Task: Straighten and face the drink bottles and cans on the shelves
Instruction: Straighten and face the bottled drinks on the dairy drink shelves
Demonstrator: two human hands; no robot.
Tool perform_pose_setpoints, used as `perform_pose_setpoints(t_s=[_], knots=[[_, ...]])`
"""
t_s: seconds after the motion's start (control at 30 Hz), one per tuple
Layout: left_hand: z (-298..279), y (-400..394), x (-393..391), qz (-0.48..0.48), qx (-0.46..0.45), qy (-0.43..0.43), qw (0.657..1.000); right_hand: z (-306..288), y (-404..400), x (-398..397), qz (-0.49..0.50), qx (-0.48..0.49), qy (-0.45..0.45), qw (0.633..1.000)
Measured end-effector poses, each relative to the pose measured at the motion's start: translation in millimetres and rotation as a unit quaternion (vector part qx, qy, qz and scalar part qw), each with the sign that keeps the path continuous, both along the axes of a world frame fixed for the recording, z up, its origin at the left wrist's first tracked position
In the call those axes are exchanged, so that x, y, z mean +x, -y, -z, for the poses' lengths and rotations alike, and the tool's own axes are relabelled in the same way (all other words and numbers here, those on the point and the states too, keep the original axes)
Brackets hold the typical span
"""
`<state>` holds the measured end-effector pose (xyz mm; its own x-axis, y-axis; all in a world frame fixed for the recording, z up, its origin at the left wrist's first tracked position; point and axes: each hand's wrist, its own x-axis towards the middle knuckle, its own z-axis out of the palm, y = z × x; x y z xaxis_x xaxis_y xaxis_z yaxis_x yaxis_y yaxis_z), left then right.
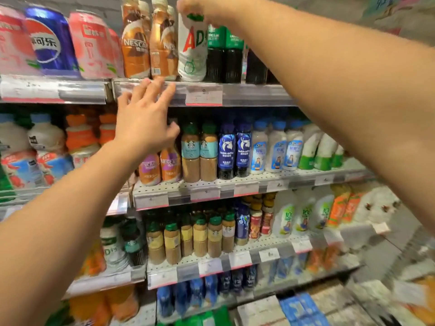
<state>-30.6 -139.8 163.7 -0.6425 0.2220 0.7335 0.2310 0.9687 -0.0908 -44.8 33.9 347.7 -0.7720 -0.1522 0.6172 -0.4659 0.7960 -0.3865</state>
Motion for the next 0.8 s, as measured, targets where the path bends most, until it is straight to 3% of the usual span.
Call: perform_pose_setpoints(t_s=[0.17, 0.33, 0.8], knots=[[3.0, -13.2, 19.4, 0.011, 0.029, 0.035, 0.999, 27.6, -22.1, 29.4, -0.024, -0.038, -0.053, 0.998], [21.9, -34.7, 53.4, 0.038, 0.036, 0.011, 0.999, 58.2, -50.4, 60.7, -0.041, -0.104, -0.237, 0.965], [66.8, -59.3, 114.5, 0.022, 0.048, 0.030, 0.998, 178.3, -117.2, 113.5, -0.110, -0.104, -0.130, 0.980]])
